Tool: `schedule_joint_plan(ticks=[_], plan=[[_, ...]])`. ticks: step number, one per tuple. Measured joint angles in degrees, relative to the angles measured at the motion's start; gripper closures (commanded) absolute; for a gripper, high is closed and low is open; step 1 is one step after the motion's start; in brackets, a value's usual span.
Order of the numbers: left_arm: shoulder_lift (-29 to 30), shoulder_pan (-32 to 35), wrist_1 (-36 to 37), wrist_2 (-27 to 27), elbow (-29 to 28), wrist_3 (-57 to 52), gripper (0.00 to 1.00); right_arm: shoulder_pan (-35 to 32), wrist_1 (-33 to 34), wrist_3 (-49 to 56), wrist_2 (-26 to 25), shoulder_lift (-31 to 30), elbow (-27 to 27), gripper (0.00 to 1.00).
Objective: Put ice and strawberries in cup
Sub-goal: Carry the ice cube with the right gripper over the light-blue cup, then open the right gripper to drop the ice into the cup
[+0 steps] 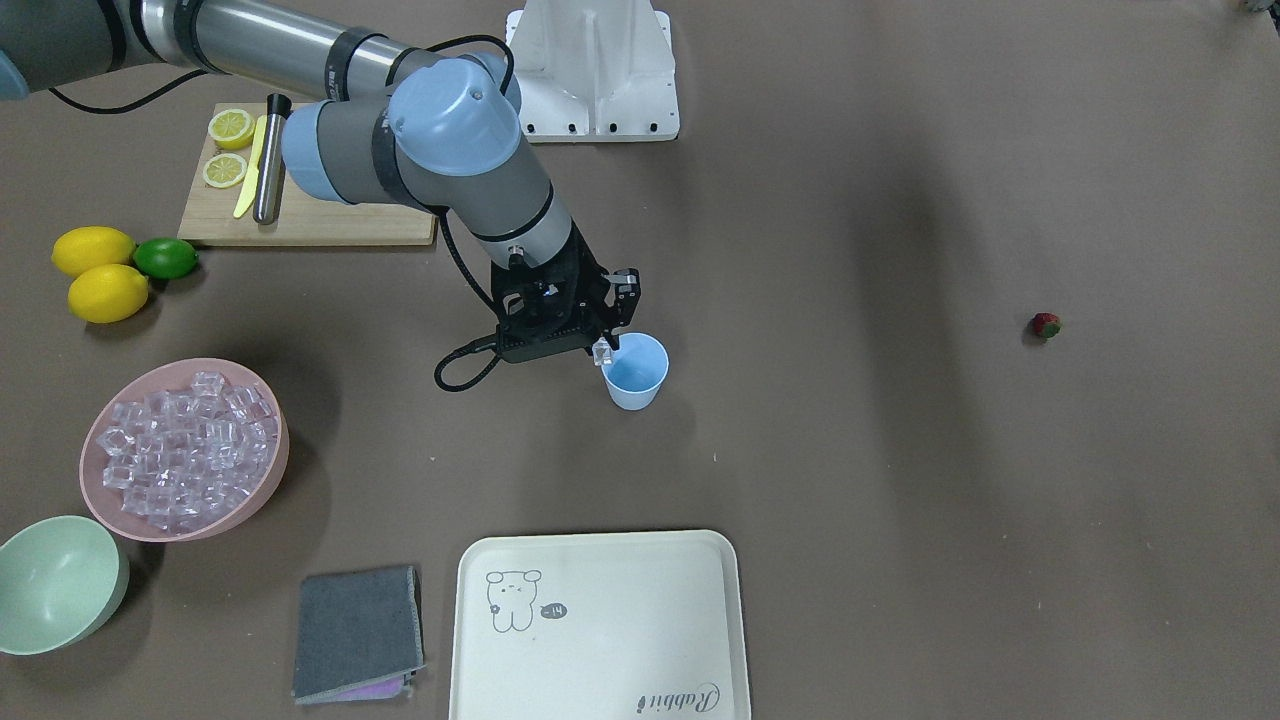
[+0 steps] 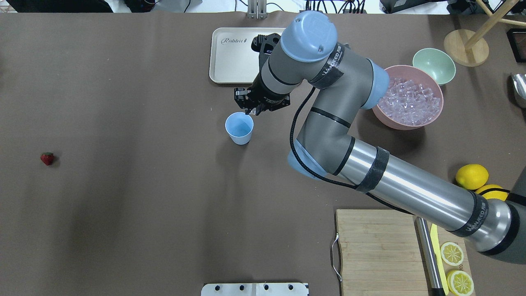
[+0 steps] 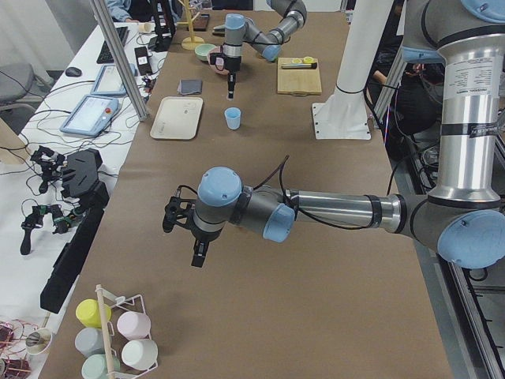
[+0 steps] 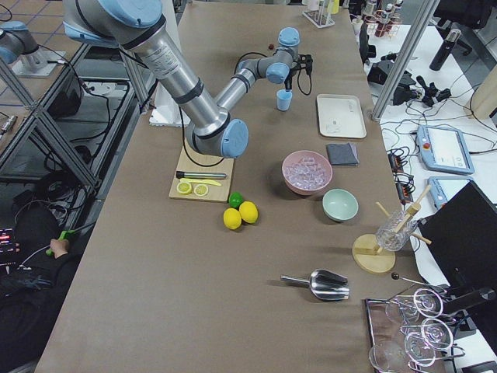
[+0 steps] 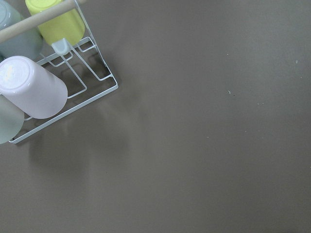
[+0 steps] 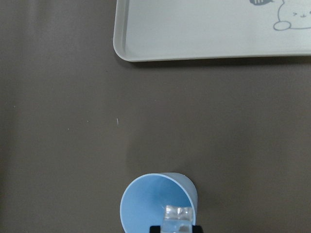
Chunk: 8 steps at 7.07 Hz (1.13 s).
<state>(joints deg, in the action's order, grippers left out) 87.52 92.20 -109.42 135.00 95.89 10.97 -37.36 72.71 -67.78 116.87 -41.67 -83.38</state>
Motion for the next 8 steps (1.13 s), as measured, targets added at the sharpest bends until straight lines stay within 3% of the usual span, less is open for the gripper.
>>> schedule_joint_plan(ticks=[2,4,8], plan=[[0.0,0.0,-0.1,0.0,-0.3,-0.1,0.02,1.6,-0.1,-0.2,-1.5,0.9,1.7,1.0],[0.1,0.0,-0.1,0.0,-0.7,-0.1,0.02,2.1,-0.1,-0.3,-2.3,2.3,3.7,0.02],[0.8,0.0,0.1,0.0,-0.8,0.0,0.02,1.6,0.1,-1.5,-2.3,2.8,3.8,0.01]])
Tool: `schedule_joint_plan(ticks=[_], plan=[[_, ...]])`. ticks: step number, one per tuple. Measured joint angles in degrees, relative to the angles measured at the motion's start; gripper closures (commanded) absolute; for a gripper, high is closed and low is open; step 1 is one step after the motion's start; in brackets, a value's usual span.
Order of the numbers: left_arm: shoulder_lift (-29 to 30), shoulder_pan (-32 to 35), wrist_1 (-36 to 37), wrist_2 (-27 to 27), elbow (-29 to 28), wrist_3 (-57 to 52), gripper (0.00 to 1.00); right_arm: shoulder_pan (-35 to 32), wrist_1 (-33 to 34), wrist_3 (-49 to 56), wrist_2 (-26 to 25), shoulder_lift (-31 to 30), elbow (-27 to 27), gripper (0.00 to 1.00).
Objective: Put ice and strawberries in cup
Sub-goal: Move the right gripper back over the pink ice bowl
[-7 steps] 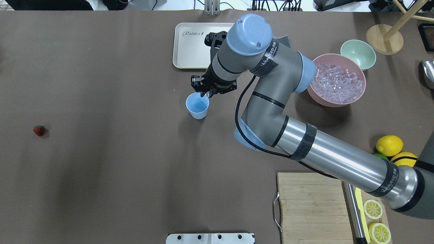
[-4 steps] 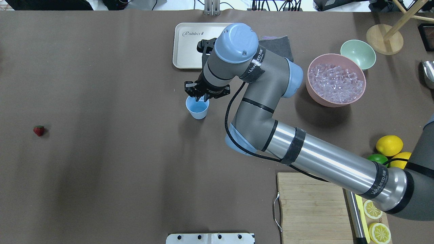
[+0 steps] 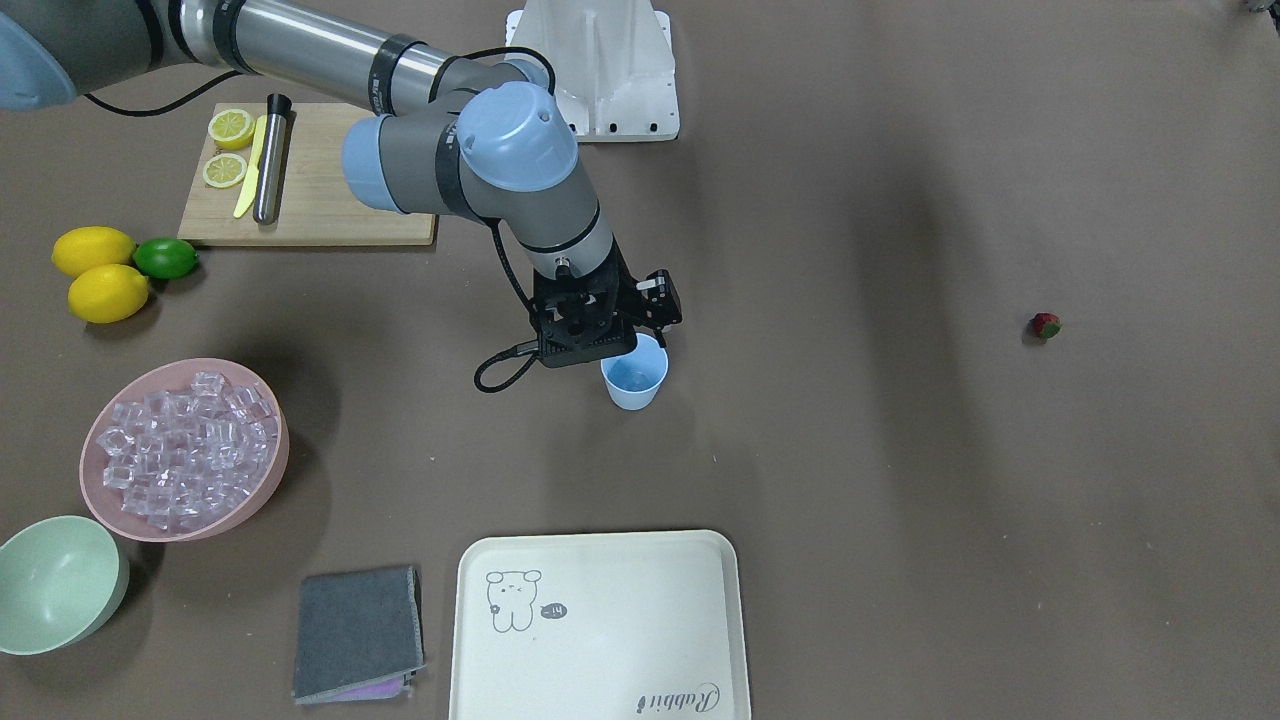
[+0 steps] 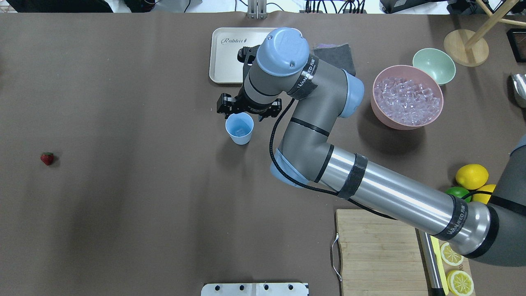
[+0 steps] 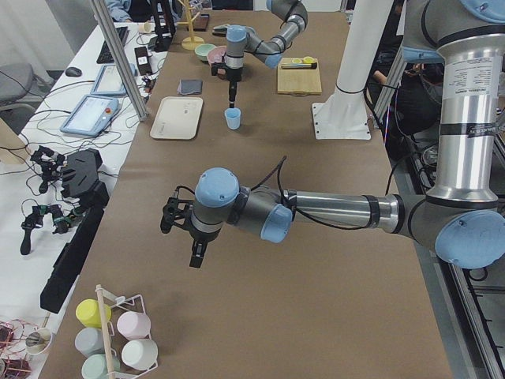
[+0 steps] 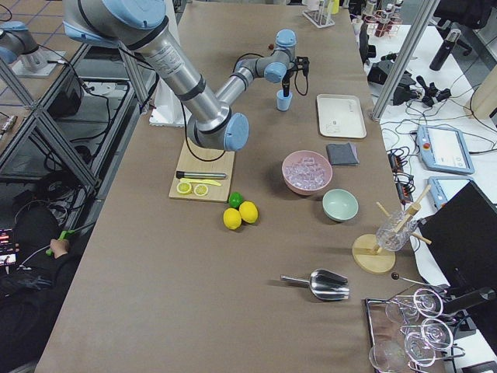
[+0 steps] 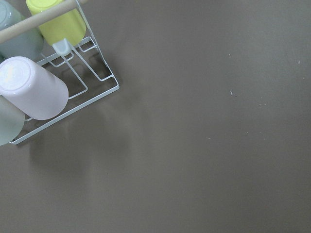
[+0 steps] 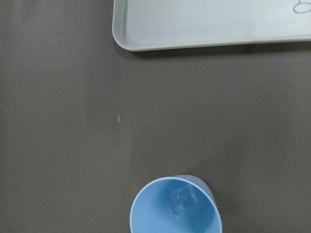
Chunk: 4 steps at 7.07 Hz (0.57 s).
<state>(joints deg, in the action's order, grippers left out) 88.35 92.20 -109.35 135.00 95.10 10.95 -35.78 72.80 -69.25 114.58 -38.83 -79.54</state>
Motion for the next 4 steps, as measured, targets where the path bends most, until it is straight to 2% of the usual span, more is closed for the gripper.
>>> schedule_joint_plan(ticks=[1,3,4], plan=[[0.2,0.0,0.0,0.0,0.0,0.0,0.02,-2.1,0.3,0.0,2.7,-0.1,-0.7,0.01],[0.5,0.0,0.1,0.0,0.0,0.1,0.02,-10.4,1.4,2.6,10.8,-2.5,-1.8,0.01],[0.4,0.0,0.0,0.0,0.1,0.1,0.02,-15.1,5.1,7.9,13.6,-5.5,-4.0,0.01]])
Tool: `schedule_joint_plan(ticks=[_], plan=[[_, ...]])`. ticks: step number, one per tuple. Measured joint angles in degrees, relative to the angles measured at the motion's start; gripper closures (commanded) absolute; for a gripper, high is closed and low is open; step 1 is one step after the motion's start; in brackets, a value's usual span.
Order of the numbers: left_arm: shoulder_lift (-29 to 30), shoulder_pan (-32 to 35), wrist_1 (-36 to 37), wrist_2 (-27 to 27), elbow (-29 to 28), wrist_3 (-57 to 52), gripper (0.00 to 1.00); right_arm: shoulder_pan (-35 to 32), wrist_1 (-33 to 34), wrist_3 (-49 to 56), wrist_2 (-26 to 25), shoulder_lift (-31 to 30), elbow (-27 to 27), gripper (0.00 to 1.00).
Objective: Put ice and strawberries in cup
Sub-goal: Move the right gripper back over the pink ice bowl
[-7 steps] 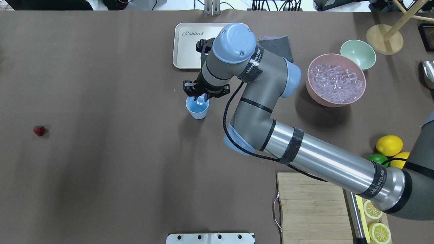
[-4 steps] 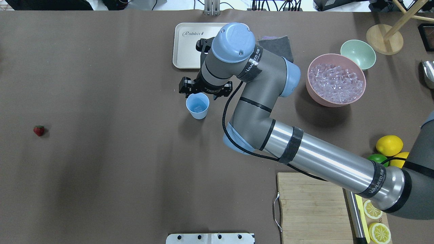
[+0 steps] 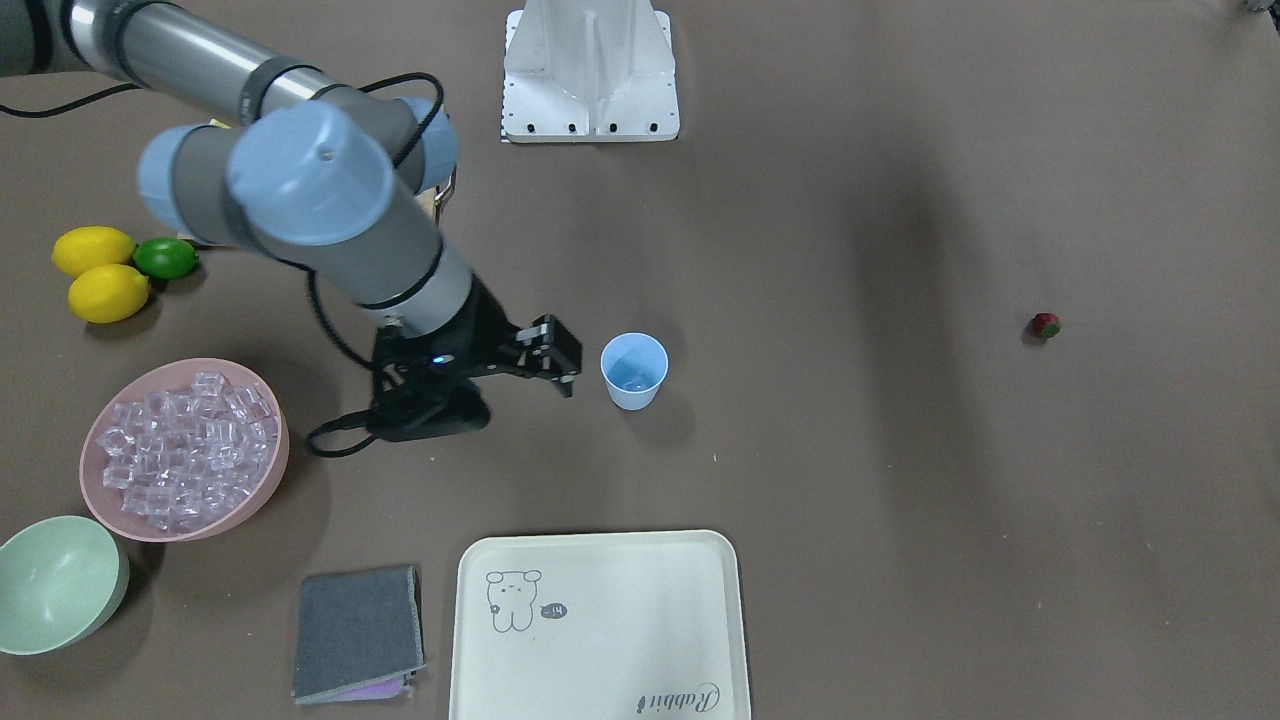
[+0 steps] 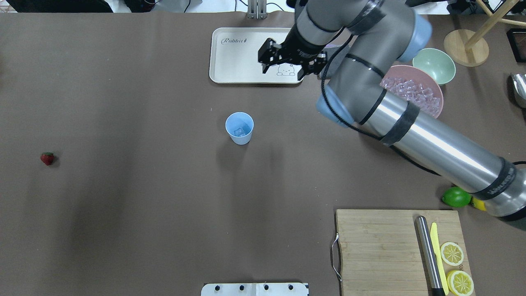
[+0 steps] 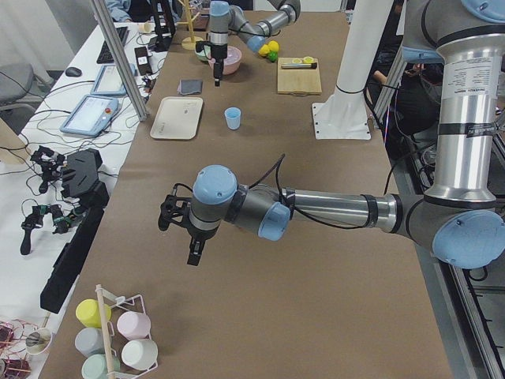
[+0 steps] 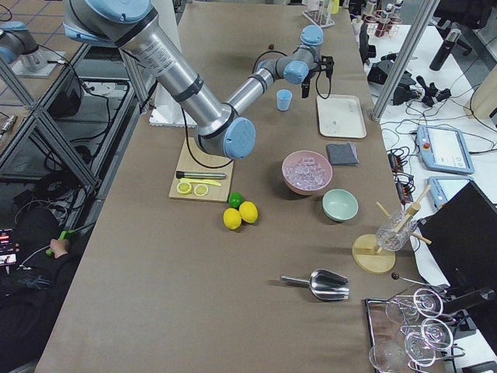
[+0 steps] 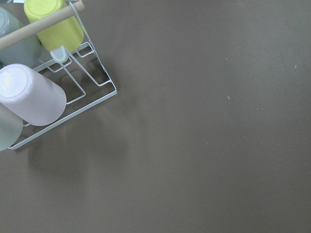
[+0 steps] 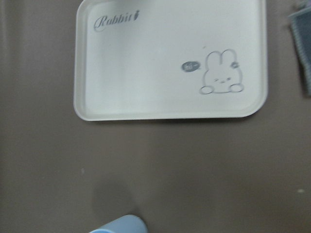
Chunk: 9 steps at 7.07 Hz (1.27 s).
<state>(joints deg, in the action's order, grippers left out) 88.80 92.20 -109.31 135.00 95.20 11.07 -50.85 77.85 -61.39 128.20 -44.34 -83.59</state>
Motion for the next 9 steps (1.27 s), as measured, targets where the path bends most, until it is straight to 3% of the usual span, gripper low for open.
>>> schedule_joint_plan(ticks=[3,4,7,9], plan=[[-0.1,0.0,-0.1,0.0,0.4,0.0,0.02,-8.3,23.5,23.9,-1.7,-9.5,-11.8,0.01],[-0.1,0.0,-0.1,0.0,0.5,0.0,0.02,-10.0,26.4,31.0,-2.5,-13.6,-13.5,0.01],[0.0,0.0,-0.2,0.0,0.7,0.1,0.02,-13.2,27.5,36.7,0.8,-17.2,-9.7,0.02],[0.2,0.0,-0.3,0.0,0.8,0.1,0.02,-12.3,21.1,36.6,1.4,-16.9,-5.3,0.02]])
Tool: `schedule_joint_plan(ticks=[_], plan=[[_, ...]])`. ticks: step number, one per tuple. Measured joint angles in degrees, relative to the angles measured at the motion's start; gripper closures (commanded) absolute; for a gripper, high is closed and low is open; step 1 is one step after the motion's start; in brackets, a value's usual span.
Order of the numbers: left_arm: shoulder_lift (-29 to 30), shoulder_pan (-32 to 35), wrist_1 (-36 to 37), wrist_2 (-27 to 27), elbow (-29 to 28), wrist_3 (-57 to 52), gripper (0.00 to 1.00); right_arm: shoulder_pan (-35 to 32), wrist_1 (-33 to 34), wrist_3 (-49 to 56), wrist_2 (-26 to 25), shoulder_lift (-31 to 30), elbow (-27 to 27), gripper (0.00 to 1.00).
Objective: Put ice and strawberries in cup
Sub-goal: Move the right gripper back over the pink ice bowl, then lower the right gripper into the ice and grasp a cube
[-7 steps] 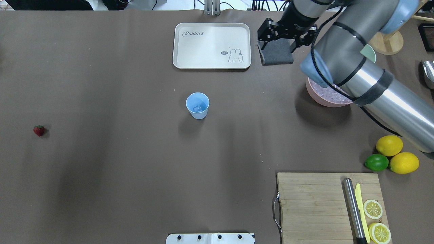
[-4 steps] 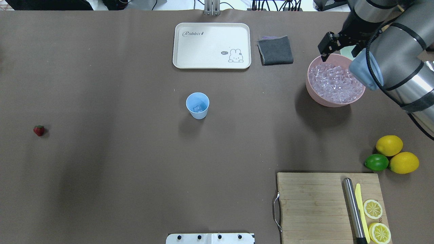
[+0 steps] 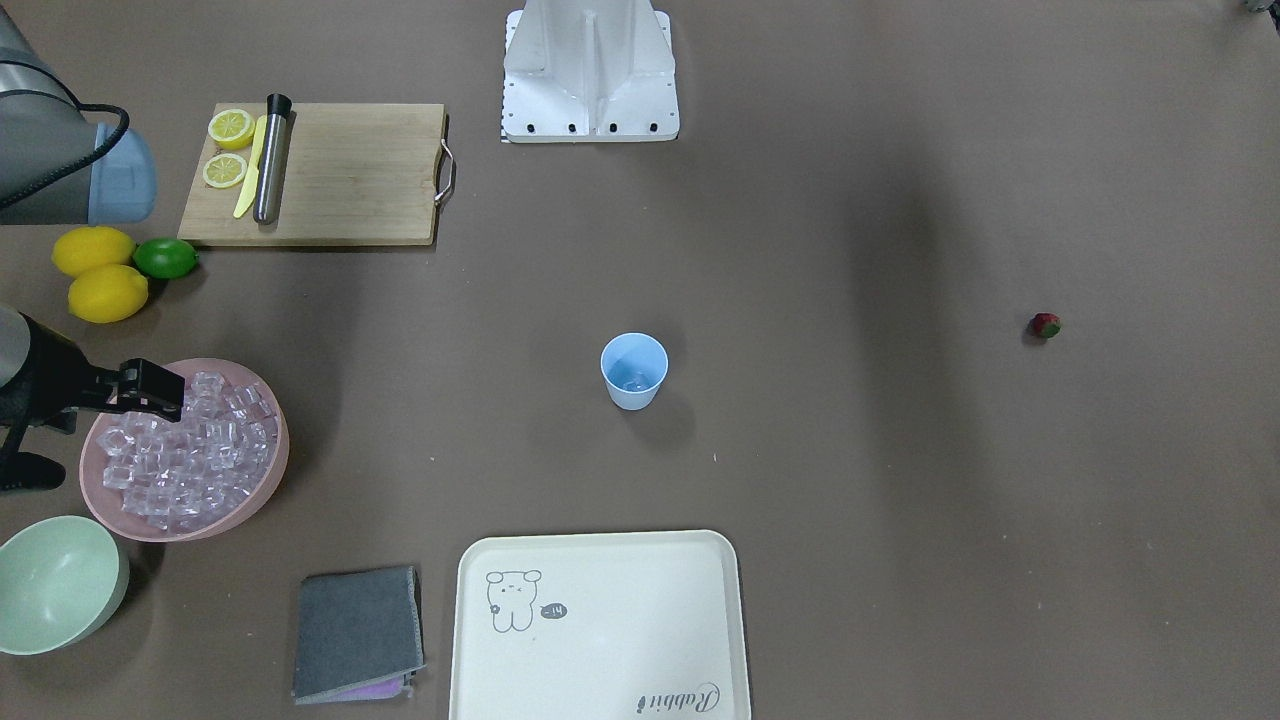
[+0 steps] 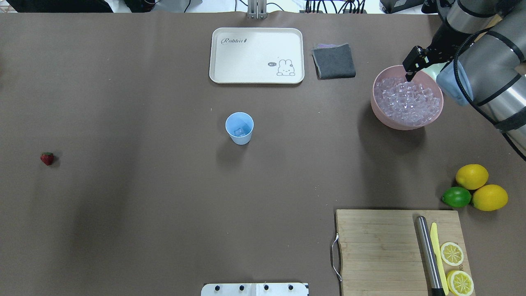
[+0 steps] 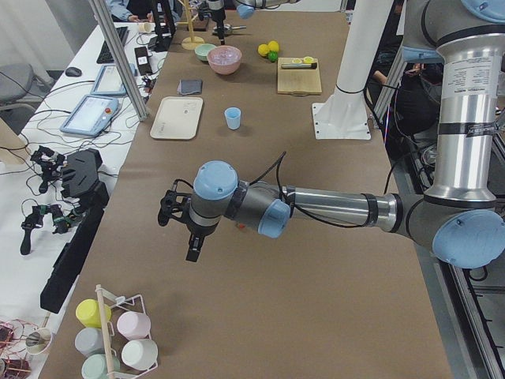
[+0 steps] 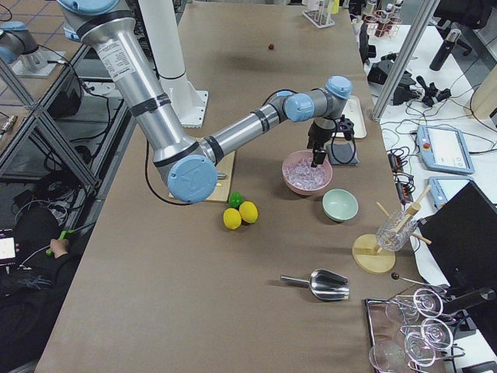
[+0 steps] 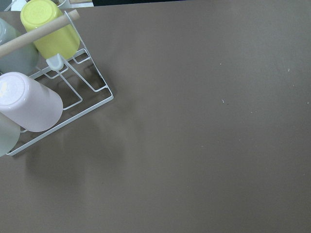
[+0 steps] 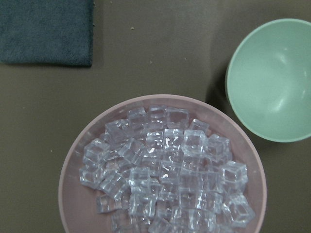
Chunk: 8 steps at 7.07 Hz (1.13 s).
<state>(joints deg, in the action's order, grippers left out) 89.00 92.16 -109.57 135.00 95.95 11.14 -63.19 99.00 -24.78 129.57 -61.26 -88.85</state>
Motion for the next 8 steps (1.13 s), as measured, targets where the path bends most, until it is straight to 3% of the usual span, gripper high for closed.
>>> schedule_joint_plan(ticks=[3,8], plan=[[0.9,0.0,0.2,0.0,-0.3,0.0,0.02,3.9,-10.1,0.1,-0.1,0.7,5.5,0.02],[1.1,0.0,0.2,0.2,-0.2,0.0,0.02,5.6,-11.0,0.8,0.1,0.0,6.6,0.04]])
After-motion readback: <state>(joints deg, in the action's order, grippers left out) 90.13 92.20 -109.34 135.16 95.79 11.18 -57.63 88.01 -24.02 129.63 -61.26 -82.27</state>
